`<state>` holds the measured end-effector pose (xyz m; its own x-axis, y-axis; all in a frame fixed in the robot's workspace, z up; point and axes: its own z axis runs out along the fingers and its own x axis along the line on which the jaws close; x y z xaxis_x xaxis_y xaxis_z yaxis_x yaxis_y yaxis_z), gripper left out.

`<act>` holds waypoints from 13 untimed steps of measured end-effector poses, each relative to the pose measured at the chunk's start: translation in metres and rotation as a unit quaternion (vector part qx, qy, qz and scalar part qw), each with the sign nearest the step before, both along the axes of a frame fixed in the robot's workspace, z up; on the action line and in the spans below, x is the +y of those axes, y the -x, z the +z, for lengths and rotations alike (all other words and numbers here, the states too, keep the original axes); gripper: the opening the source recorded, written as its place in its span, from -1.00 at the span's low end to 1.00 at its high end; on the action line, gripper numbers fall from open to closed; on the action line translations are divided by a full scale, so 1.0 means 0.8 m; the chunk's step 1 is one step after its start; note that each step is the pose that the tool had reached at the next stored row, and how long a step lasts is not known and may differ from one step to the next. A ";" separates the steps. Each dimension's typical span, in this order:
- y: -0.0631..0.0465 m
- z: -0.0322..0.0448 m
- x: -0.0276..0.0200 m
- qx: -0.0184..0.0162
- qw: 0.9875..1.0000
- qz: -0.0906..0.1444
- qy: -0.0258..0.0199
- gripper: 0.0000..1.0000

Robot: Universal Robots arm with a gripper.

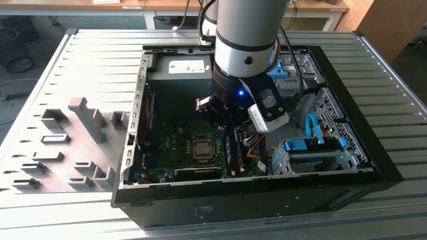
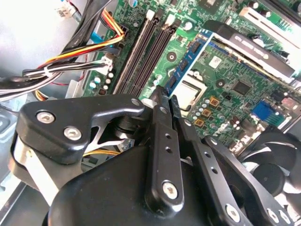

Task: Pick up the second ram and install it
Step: 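Insert the second ram into the second slot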

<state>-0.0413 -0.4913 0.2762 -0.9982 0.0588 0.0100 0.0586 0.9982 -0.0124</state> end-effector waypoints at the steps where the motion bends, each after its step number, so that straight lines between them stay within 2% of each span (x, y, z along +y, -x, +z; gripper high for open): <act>1: 0.000 0.0000 0.0000 0.000 1.000 -0.003 0.000 -0.72; 13: 0.000 -0.0003 0.0000 0.000 0.999 -0.038 0.000 -0.72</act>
<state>-0.0413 -0.4913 0.2760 -0.9909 0.1342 0.0101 0.1341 0.9909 -0.0125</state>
